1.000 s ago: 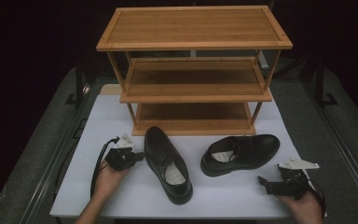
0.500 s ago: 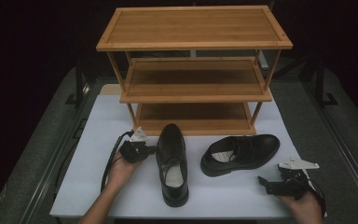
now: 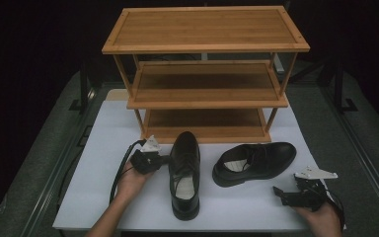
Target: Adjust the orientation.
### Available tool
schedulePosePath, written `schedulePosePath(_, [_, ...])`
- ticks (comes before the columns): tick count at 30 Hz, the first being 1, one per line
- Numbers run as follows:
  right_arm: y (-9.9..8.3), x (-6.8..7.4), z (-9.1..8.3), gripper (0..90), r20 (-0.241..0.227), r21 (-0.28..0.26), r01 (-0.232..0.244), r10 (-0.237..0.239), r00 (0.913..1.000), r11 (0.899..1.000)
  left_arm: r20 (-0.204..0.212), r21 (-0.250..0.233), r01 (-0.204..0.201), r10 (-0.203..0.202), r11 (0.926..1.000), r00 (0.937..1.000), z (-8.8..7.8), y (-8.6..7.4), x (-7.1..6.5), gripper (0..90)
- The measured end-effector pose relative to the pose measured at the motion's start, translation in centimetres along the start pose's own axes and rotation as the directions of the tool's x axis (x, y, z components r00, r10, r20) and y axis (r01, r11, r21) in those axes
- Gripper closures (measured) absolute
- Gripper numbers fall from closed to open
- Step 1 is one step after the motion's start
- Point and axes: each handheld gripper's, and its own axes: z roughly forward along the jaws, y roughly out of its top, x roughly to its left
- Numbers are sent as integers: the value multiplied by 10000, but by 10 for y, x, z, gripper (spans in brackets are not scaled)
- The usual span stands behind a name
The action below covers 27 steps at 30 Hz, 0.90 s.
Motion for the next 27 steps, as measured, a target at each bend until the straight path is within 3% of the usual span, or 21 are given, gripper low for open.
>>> schedulePosePath(8, [0, 0, 0, 91, -3, -15, -5, 5, 10000, 10000, 194, -29, 44, -43, 10000, 9998, -2, 0, 0, 900])
schedulePosePath(15, [0, 0, 0, 91, -15, -19, -3, 3, 10000, 10000, 157, 96, 308, -310, 9995, 9994, -25, -11, 1, 896])
schedulePosePath(22, [0, 0, 0, 91, -2, 28, 13, -13, 10000, 10000, 8, 215, 668, -668, 9975, 9978, -53, -25, 3, 612])
schedulePosePath(24, [0, 0, 0, 91, -17, 22, -8, 8, 10000, 10000, -182, 320, 768, -763, 9965, 9969, -61, -30, 2, 479])
schedulePosePath(27, [0, 0, 0, 91, -26, 24, -22, 22, 10000, 10000, -576, 563, 846, -813, 9948, 9950, -69, -43, 0, 353])
